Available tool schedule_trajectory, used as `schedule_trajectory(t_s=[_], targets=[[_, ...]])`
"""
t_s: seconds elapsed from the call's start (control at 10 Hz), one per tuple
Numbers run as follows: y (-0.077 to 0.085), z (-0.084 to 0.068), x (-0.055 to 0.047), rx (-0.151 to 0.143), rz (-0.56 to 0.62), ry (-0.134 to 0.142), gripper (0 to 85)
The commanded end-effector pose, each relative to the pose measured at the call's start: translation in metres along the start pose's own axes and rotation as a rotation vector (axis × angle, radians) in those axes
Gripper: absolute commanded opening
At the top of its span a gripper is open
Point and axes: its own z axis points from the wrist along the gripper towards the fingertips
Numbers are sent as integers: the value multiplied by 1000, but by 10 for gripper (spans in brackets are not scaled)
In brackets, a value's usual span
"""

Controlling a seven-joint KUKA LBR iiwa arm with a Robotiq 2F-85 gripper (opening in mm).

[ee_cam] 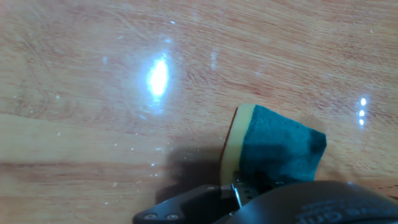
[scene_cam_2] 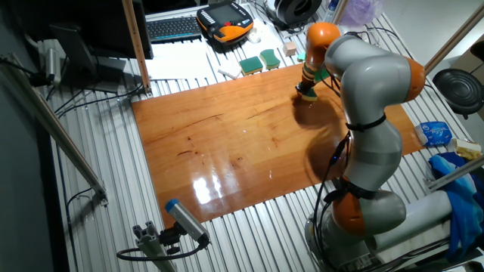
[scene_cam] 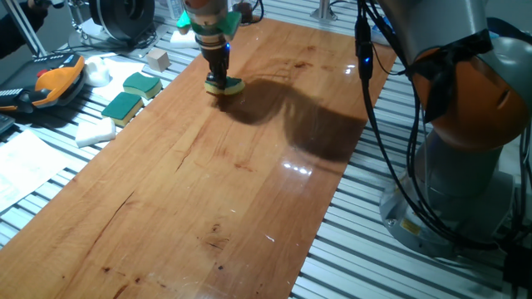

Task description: Clean the tabletop with a sponge

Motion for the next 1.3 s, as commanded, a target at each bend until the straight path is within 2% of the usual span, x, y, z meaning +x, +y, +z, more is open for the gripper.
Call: schedule_trajectory(t_s=[0.0, 0.4, 0.8, 1.2], targets=[[0, -3, 1, 1, 0, 4, 0], [-10, -2, 11, -7, -15, -2, 0], [-19, 13, 8, -17, -29, -22, 0], [-14, 20, 5, -19, -21, -25, 0]])
